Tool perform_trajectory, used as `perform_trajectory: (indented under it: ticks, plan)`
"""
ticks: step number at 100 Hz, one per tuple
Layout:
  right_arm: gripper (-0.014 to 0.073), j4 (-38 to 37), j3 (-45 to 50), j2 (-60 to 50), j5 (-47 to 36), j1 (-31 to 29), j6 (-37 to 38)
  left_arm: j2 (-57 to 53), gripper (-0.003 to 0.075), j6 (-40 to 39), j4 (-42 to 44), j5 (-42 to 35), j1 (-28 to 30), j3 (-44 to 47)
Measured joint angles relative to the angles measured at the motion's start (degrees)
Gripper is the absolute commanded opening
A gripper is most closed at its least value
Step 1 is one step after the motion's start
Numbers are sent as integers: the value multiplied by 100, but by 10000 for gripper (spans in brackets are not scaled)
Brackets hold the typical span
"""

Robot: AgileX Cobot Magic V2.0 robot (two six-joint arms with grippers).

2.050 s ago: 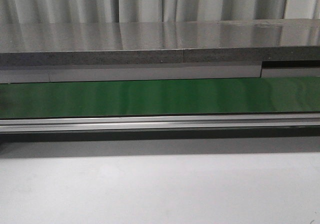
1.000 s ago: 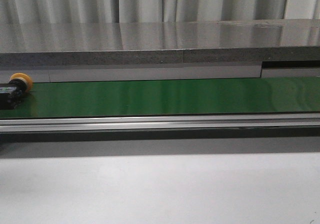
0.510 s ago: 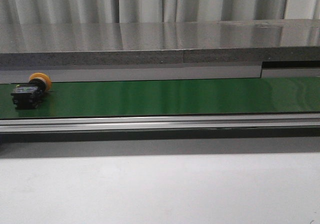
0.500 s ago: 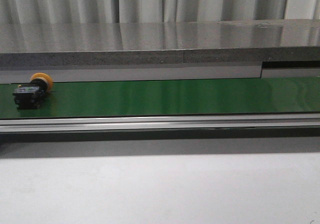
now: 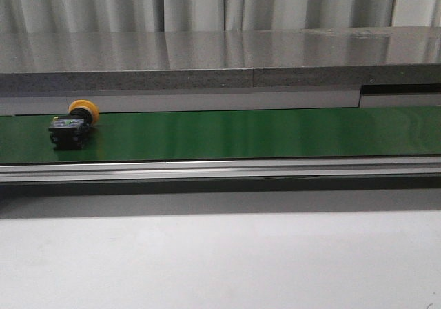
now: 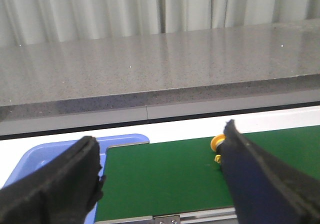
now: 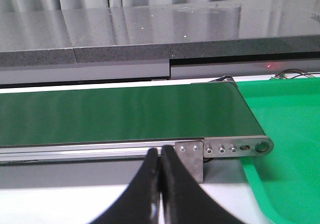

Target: Move button from left to right

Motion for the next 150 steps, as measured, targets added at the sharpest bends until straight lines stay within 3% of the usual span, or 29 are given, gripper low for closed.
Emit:
perform_trajectory:
  ticks: [9, 19, 56, 126, 150]
  plan:
    - [-66, 0, 0, 0, 0, 0, 0, 0, 489, 0, 0, 0, 0, 8]
    - [-66, 0, 0, 0, 0, 0, 0, 0, 426, 0, 0, 0, 0, 8]
    - [-66, 0, 0, 0, 0, 0, 0, -3, -18, 0, 0, 0, 0, 8]
    - [-66, 0, -12, 0, -286, 0, 0, -3, -20, 0, 0, 0, 0, 8]
    - [-66, 0, -819, 185, -108, 0, 0, -3, -20, 0, 0, 0, 0, 8]
